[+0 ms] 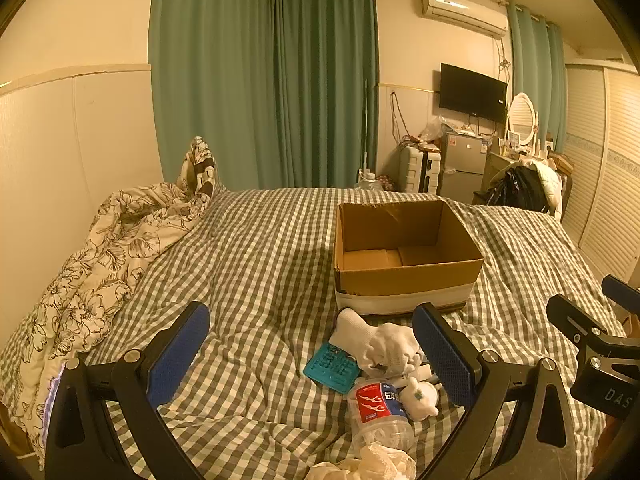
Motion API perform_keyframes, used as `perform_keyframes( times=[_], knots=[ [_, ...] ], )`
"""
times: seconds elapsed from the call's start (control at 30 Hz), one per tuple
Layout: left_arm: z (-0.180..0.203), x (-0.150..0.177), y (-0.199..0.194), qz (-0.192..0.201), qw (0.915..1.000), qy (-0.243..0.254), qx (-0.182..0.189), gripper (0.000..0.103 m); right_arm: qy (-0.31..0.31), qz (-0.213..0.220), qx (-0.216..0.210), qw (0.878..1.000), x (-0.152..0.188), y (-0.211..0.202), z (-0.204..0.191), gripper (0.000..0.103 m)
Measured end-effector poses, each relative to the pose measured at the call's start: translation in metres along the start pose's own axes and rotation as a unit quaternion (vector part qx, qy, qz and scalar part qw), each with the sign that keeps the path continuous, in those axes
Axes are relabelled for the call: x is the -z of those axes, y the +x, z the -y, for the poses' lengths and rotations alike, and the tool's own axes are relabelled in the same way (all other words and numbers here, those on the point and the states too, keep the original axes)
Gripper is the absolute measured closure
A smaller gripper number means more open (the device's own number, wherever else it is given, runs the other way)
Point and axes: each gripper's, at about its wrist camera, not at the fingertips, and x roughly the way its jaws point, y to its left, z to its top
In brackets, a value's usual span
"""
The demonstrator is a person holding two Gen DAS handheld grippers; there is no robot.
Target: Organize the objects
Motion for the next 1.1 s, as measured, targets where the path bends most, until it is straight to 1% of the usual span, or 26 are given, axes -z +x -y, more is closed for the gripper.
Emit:
perform_keyframes(
  times=[0.83, 0.97, 1.1],
  knots=[
    [0.0028, 0.0013, -0.0013, -0.002, 1.0, 0.007, 0.002, 0.0, -0.002, 0.002, -0.001, 1.0, 0.0015, -0.0011, -0.0016, 0.0],
    [0.0038, 0.0031, -0.0004, -0.008, 0.9999, 0.011, 0.0, 0.0, -0.003, 0.001, -0.003, 1.0, 0.0011, -0.0019, -0.0013, 0.0],
    [0.0034, 0.0093, 0.0067, -0.026, 0.9996, 0.014, 0.001, 0.0, -0.002, -0.006, -0.003, 1.0, 0.0027, 0.0007, 0.0004, 0.0]
  ],
)
